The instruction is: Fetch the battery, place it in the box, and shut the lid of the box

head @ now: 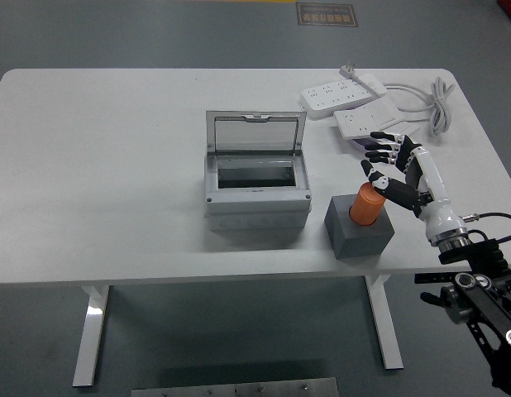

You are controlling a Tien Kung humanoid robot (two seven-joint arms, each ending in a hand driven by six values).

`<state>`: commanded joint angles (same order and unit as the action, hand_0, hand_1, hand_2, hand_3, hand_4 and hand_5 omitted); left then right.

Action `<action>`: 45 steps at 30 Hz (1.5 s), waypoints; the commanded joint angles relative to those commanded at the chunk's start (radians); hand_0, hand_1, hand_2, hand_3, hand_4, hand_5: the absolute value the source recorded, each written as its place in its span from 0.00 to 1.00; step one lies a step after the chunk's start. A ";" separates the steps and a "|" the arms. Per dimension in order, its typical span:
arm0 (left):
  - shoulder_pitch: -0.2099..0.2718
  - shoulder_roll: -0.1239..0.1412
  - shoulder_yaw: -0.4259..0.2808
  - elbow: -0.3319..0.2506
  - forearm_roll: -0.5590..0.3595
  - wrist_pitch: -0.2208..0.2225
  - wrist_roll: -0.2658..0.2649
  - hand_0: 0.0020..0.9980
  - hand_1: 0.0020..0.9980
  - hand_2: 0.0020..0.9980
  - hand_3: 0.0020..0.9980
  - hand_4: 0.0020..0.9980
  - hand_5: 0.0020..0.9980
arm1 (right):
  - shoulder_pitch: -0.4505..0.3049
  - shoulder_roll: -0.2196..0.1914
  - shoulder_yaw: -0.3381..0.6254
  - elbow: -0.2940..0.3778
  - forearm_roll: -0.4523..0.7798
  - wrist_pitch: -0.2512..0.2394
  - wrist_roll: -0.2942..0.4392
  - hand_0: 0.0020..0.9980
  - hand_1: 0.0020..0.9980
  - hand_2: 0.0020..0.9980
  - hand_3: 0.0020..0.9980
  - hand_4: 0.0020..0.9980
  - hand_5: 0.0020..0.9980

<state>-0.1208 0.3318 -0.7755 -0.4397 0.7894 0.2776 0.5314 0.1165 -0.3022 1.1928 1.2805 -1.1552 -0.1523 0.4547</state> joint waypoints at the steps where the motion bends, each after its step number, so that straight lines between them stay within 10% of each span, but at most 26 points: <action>1: 0.000 0.000 0.000 0.000 0.000 0.000 0.000 0.64 0.69 0.58 0.58 0.59 0.02 | 0.000 -0.001 -0.001 -0.001 0.001 0.000 0.000 0.65 0.65 0.65 0.72 0.75 0.09; 45: -0.013 -0.006 -0.018 -0.002 0.035 -0.003 0.015 0.63 0.69 0.57 0.57 0.59 0.02 | 0.043 -0.066 -0.137 -0.033 -0.015 0.007 -0.004 0.62 0.64 0.65 0.71 0.80 0.17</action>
<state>-0.1336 0.3256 -0.7931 -0.4415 0.8241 0.2748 0.5464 0.1593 -0.3677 1.0556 1.2471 -1.1702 -0.1454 0.4510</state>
